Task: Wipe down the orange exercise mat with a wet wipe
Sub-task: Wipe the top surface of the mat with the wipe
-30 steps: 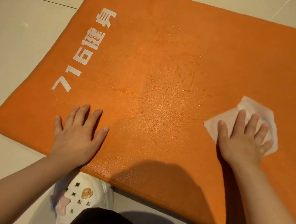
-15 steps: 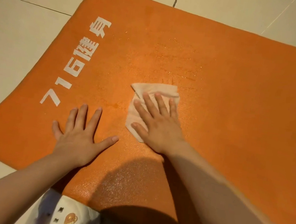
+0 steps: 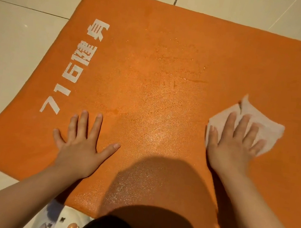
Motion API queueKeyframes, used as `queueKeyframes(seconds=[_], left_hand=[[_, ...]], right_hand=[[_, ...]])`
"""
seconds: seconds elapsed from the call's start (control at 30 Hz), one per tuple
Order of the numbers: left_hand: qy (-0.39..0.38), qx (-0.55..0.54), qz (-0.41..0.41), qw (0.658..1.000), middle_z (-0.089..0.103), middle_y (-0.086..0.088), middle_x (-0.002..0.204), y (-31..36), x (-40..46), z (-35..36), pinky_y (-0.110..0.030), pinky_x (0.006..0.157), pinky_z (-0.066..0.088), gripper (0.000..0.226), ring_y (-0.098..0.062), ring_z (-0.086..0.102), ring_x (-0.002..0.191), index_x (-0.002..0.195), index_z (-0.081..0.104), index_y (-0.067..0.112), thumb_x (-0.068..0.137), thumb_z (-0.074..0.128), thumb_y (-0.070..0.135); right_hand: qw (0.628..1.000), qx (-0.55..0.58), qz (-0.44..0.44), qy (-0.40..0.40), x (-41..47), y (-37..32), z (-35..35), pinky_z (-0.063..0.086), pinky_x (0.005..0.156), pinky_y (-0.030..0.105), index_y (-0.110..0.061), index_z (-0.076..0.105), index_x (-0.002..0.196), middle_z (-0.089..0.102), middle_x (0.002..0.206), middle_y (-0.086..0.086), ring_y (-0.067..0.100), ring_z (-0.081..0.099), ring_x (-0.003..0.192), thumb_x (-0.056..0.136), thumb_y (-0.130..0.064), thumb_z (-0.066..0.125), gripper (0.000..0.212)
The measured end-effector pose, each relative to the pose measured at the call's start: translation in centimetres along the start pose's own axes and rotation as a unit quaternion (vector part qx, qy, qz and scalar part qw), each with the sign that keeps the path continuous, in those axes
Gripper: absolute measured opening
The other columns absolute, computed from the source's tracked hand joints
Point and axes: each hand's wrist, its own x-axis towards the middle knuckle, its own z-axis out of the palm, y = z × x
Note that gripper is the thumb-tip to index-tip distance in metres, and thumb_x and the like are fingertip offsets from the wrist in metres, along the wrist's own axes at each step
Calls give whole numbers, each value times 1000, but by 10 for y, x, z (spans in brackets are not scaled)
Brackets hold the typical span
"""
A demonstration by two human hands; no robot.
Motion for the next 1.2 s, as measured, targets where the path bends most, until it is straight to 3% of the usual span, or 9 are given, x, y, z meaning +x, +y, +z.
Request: queueKeyframes(seconds=[0.13,0.23,0.3,0.5,0.63,0.77,0.87,1.03,1.2], left_hand=[[18,-5,1,1000,-27,3,161,1,0,2,-62,116,0,95,-21,-20,149,138,-36,47,61,-7,94],[28,11,-1,1000,-21,1,163,1,-4,3,-61,116,3,102,-22,-16,150,151,-20,42,63,-7,92],[33,-1,-2,999,-15,1,165,3,-5,0,-61,116,2,102,-22,-13,151,154,-11,40,70,2,95],[52,-24,11,998,-7,-1,166,0,-10,-4,-62,117,2,95,-23,-7,152,157,3,37,76,20,86],[53,-27,24,998,-4,-3,166,0,-13,-4,-60,118,0,92,-23,-7,152,158,6,34,80,18,82],[65,-34,31,997,-1,-5,166,1,-18,-2,-58,118,0,86,-24,-5,152,158,9,31,85,19,77],[62,-23,33,997,0,-6,166,0,-19,-3,-58,118,1,85,-25,-4,152,158,9,30,87,19,75],[58,-15,38,998,0,-7,166,0,-22,-4,-57,119,0,83,-26,-3,152,158,10,28,89,19,73],[55,-8,53,997,1,-8,166,-2,-24,-5,-56,119,0,77,-27,-3,152,158,10,27,94,22,69]], right_hand=[[975,-42,-212,-53,-64,-72,31,-21,112,56,-30,-18,150,-27,159,2,32,-23,147,84,-63,-7,75],[934,-8,-345,-95,-121,-107,44,9,115,57,-21,40,149,29,159,6,32,24,147,92,-54,23,69],[924,9,-369,-103,-130,-103,44,15,114,53,-22,52,142,41,153,2,27,36,143,92,-54,28,64],[984,-35,-172,-37,-91,10,24,-17,117,44,-44,-19,147,-22,158,-11,16,-12,150,83,-70,-7,70],[999,-20,-16,-28,-90,82,3,-8,119,44,-36,0,156,-12,164,-5,22,-6,151,88,-70,-1,76],[997,-5,43,-60,-107,70,2,-9,119,52,-29,-9,157,-20,163,2,25,-18,149,96,-62,4,70],[997,-10,-16,-80,-141,18,25,-16,115,54,-28,-15,154,-27,159,4,31,-23,147,94,-61,-4,69],[981,54,-186,-23,-206,-51,52,15,113,61,-20,46,146,37,155,11,37,31,143,97,-50,30,60],[982,70,-176,11,-203,-30,57,12,118,52,-27,42,148,32,158,0,23,24,148,99,-59,22,62]])
